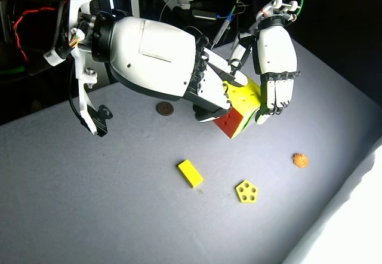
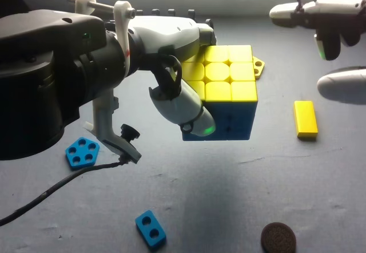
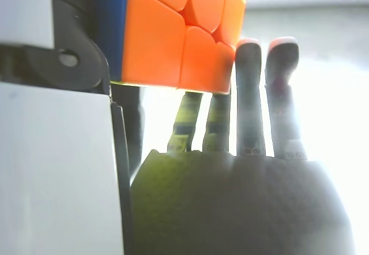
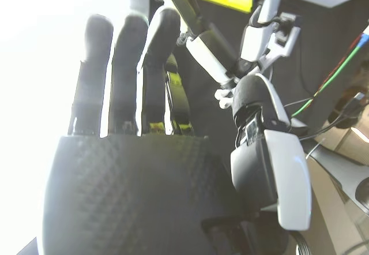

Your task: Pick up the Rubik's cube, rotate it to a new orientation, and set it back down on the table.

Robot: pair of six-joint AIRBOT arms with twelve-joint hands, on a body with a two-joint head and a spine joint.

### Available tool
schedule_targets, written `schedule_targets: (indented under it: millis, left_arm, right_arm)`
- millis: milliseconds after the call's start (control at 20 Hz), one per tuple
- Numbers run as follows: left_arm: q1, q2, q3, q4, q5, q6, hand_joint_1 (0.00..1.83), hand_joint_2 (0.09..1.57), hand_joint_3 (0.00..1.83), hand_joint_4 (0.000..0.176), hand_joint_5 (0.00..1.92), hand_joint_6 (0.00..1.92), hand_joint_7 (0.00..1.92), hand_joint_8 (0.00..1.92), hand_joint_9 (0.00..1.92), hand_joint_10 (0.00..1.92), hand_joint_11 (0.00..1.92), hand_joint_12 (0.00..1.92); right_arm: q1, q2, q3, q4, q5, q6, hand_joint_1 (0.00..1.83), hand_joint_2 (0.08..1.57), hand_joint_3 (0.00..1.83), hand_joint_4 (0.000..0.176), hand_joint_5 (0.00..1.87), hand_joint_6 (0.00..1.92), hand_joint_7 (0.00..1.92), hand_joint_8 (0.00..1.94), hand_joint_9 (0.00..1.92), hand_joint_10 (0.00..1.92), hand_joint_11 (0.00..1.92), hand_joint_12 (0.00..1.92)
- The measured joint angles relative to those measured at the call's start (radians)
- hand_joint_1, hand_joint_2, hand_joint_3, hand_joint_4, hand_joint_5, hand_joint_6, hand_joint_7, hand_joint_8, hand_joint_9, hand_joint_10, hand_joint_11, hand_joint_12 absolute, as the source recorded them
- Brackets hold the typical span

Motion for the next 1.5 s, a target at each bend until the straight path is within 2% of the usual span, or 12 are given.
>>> schedule_targets:
  millis: [200, 250, 300, 450, 500, 550, 600, 650, 700, 750, 850, 1500]
  left_arm:
    - [0.000, 0.000, -0.010, 0.000, 0.000, 0.000, 1.00, 1.36, 0.00, 0.000, 0.54, 1.65, 0.13, 1.90, 0.23, 1.92, 0.30, 1.92]
    - [0.000, 0.004, -0.018, 0.002, 0.000, 0.000, 1.01, 1.35, 0.00, 0.000, 0.54, 1.63, 0.15, 1.89, 0.24, 1.92, 0.32, 1.92]
    - [0.000, 0.005, -0.020, 0.000, 0.005, 0.000, 1.00, 1.42, 0.01, 0.000, 0.46, 1.70, 0.38, 1.92, 0.22, 1.92, 0.32, 1.92]
    - [-0.003, 0.005, -0.018, 0.000, 0.007, 0.000, 1.02, 1.42, 0.00, 0.000, 0.49, 1.63, 0.45, 1.92, 0.24, 1.92, 0.35, 1.92]
    - [-0.006, 0.005, -0.016, 0.003, 0.004, 0.000, 0.99, 1.38, 0.00, 0.000, 0.53, 1.64, 0.19, 1.92, 0.23, 1.92, 0.34, 1.92]
    - [-0.012, 0.005, -0.016, 0.000, 0.000, 0.003, 1.04, 1.40, 0.00, 0.000, 0.53, 1.57, 0.41, 1.92, 0.25, 1.92, 0.34, 1.92]
    - [-0.016, 0.005, -0.012, 0.005, 0.002, 0.003, 1.02, 1.35, 0.00, 0.000, 0.58, 1.57, 0.21, 1.89, 0.25, 1.92, 0.32, 1.92]
    - [-0.019, 0.005, -0.012, 0.007, 0.001, 0.003, 1.03, 1.40, 0.00, 0.000, 0.52, 1.59, 0.41, 1.92, 0.25, 1.92, 0.33, 1.92]
    - [-0.021, 0.005, -0.012, 0.006, 0.000, 0.003, 0.99, 1.38, 0.00, 0.000, 0.51, 1.67, 0.18, 1.92, 0.23, 1.92, 0.31, 1.92]
    - [-0.021, 0.005, -0.013, 0.005, 0.002, 0.003, 1.02, 1.41, 0.00, 0.000, 0.50, 1.62, 0.40, 1.92, 0.24, 1.92, 0.32, 1.92]
    - [-0.023, 0.005, -0.012, 0.003, 0.003, 0.003, 1.03, 1.33, 0.00, 0.000, 0.59, 1.57, 0.18, 1.89, 0.25, 1.92, 0.32, 1.92]
    - [-0.025, 0.005, -0.006, -0.001, 0.001, 0.008, 1.00, 1.35, 0.00, 0.000, 0.55, 1.63, 0.14, 1.92, 0.21, 1.92, 0.31, 1.92]
  right_arm:
    - [0.000, -0.003, 0.000, 0.001, -0.011, 0.000, 0.05, 1.32, 0.00, 0.000, 0.14, 0.00, 0.47, 1.32, 0.41, 1.77, 0.34, 1.92]
    - [0.000, -0.013, 0.000, 0.002, -0.026, -0.001, 0.05, 1.32, 0.00, 0.000, 0.14, 0.00, 0.48, 1.27, 0.41, 1.74, 0.33, 1.92]
    - [0.000, -0.022, 0.000, 0.001, -0.043, -0.002, 0.05, 1.32, 0.00, 0.000, 0.15, 0.00, 0.51, 1.23, 0.44, 1.71, 0.33, 1.92]
    - [-0.005, -0.057, -0.002, -0.026, -0.064, -0.006, 0.05, 1.31, 0.00, 0.000, 0.15, 0.00, 0.49, 1.31, 0.43, 1.75, 0.32, 1.92]
    - [-0.010, -0.063, -0.004, -0.027, -0.064, -0.008, 0.04, 1.31, 0.00, 0.000, 0.14, 0.00, 0.48, 1.33, 0.43, 1.76, 0.33, 1.92]
    - [-0.014, -0.068, -0.005, -0.027, -0.066, -0.010, 0.03, 1.31, 0.00, 0.000, 0.15, 0.00, 0.48, 1.34, 0.43, 1.77, 0.34, 1.92]
    - [-0.020, -0.071, -0.011, -0.029, -0.068, -0.017, 0.03, 1.32, 0.00, 0.000, 0.15, 0.00, 0.48, 1.33, 0.43, 1.77, 0.36, 1.92]
    - [-0.025, -0.069, -0.021, -0.025, -0.067, -0.022, 0.05, 1.31, 0.00, 0.000, 0.15, 0.00, 0.47, 1.35, 0.41, 1.80, 0.33, 1.92]
    - [-0.032, -0.069, -0.032, -0.026, -0.071, -0.032, 0.06, 1.31, 0.00, 0.000, 0.14, 0.00, 0.46, 1.37, 0.41, 1.81, 0.31, 1.92]
    - [-0.032, -0.069, -0.037, -0.033, -0.074, -0.035, 0.04, 1.31, 0.00, 0.000, 0.15, 0.00, 0.47, 1.38, 0.39, 1.83, 0.27, 1.92]
    - [-0.032, -0.069, -0.043, -0.037, -0.076, -0.035, 0.02, 1.33, 0.01, 0.000, 0.13, 0.00, 0.48, 1.36, 0.42, 1.80, 0.37, 1.92]
    - [-0.064, -0.081, -0.058, -0.029, -0.126, -0.062, 0.06, 1.33, 0.00, 0.000, 0.15, 0.00, 0.47, 1.33, 0.40, 1.82, 0.32, 1.92]
